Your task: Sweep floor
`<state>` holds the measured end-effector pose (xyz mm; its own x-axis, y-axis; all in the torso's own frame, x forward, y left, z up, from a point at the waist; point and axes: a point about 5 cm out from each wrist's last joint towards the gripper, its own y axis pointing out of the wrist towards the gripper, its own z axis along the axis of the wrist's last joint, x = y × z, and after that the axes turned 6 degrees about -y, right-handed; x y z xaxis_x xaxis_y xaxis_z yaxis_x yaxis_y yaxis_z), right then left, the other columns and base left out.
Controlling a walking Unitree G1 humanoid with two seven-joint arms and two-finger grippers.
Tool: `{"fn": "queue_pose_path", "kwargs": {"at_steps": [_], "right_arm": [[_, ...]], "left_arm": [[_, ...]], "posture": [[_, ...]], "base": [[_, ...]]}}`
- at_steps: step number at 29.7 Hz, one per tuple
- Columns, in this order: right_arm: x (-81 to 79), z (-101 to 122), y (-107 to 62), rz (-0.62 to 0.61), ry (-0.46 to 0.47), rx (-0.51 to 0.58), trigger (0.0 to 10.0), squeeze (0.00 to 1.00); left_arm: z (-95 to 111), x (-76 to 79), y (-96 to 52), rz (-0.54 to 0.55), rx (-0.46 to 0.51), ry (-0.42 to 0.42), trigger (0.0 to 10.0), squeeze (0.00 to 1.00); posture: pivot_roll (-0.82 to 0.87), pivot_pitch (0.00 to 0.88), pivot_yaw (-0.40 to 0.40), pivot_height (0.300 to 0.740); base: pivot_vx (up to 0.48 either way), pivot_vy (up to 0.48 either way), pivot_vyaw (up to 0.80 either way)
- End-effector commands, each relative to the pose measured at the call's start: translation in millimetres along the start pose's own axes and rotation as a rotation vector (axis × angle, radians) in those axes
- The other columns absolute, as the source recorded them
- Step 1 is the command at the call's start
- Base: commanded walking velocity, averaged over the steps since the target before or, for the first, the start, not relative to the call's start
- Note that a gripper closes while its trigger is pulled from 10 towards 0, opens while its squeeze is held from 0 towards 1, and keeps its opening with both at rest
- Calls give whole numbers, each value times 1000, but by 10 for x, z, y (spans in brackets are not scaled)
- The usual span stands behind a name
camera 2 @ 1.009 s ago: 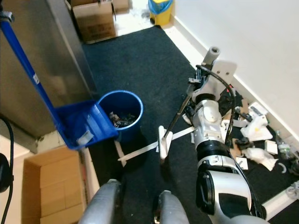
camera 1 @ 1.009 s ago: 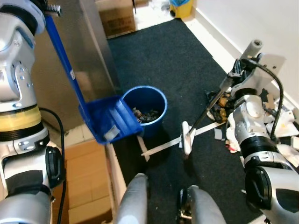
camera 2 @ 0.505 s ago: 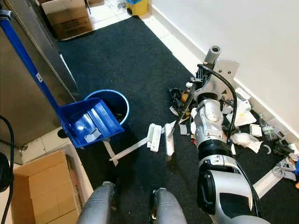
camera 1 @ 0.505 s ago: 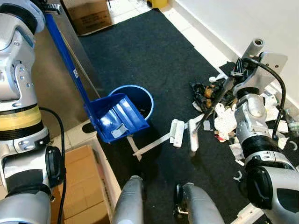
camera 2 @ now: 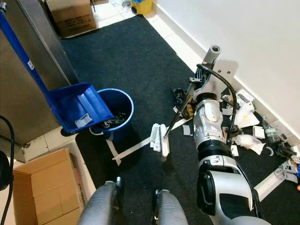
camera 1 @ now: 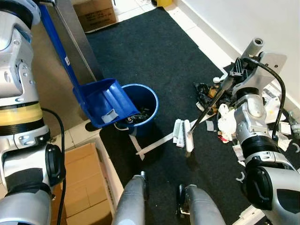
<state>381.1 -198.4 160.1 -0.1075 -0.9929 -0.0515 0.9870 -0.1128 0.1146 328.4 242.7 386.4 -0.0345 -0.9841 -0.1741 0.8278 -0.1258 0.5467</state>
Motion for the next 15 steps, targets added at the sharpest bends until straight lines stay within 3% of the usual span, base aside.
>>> {"fn": "queue_pose_path", "kwargs": {"at_steps": [1,12,15], "right_arm": [[-21,58,13,5,0,34,10000,0],[-23,52,7,5,2,33,10000,0],[-11,45,-1,2,1,34,10000,0]], "left_arm": [[181,-26,18,-58,73,62,10000,0],[232,153,100,-206,124,210,10000,0],[245,277,110,-286,150,271,10000,0]], "posture": [[118,180,9,740],[118,185,12,740],[119,188,15,740]], "base": [[0,0,0],[0,0,0],[0,0,0]]}}
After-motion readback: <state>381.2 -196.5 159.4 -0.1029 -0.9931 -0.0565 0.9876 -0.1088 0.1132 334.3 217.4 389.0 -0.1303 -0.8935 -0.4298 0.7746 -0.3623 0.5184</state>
